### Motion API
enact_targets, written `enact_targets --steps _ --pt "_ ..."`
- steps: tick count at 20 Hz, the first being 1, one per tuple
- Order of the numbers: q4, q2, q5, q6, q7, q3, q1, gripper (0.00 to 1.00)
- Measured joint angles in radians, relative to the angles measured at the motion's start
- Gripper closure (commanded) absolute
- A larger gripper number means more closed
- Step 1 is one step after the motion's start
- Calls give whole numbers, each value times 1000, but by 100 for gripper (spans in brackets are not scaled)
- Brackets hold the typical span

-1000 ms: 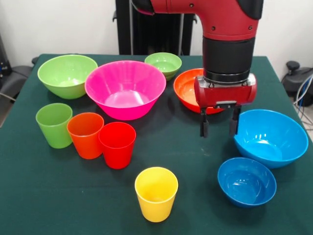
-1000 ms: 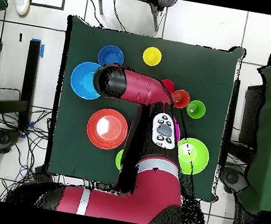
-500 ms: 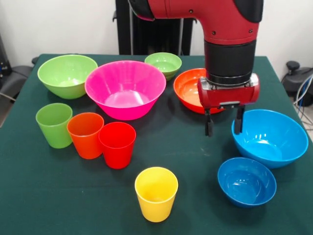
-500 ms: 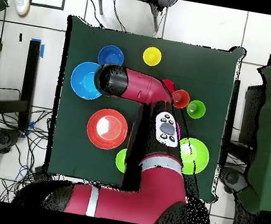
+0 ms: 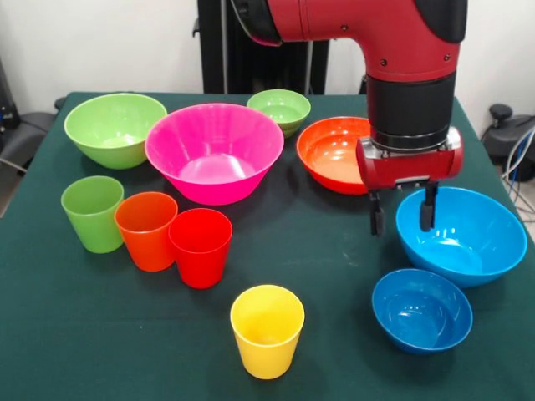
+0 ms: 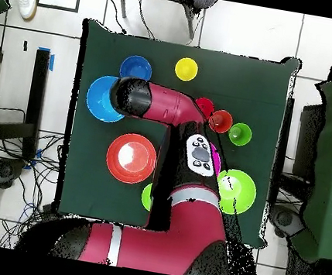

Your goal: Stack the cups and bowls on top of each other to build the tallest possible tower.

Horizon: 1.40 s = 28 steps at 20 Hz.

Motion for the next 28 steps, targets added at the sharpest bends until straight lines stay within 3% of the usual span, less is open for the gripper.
enact_targets --steps 17,28 --pt "-3 149 -1 -1 0 1 -1 0" --pt "-15 178 -1 0 0 2 -4 0"
